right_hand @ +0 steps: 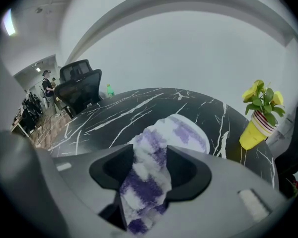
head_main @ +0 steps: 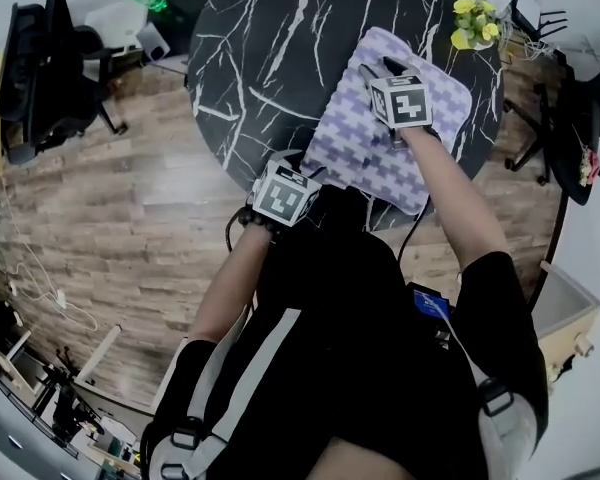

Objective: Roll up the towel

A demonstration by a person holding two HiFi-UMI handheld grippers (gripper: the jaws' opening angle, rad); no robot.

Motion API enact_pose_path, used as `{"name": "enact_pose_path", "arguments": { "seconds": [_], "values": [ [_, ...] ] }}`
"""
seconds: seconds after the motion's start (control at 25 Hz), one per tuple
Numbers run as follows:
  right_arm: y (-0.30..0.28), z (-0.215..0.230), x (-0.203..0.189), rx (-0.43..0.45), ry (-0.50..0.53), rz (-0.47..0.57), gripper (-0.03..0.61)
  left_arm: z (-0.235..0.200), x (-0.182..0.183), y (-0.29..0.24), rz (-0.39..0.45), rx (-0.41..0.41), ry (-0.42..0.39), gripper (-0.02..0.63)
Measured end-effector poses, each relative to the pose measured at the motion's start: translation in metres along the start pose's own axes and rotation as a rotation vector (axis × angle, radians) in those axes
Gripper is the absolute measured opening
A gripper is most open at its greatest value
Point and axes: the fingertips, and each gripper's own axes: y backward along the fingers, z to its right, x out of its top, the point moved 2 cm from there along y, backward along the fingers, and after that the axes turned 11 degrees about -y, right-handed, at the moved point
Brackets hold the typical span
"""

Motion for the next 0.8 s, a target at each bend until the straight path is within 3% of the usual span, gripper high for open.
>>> {"name": "enact_pose_path", "arguments": {
  "seconds": [0.16,0.44,0.8],
  "values": [
    [0.008,0.012,-0.002,-0.025,0.001,-0.002,0.206,0.015,0.004,-0.013,-0.013,-0.044,-0.036,0.202],
    [0.022,0.042,-0.025,-0.035,-0.034,-0.008,0.202,0.048,0.02,-0.024,-0.042,-0.024,-0.187,0.199],
    [0.049,0.086,-0.053,-0.075,-0.093,-0.024,0.202,0.084,0.032,-0.041,-0.048,-0.042,-0.217,0.198]
  ]
}}
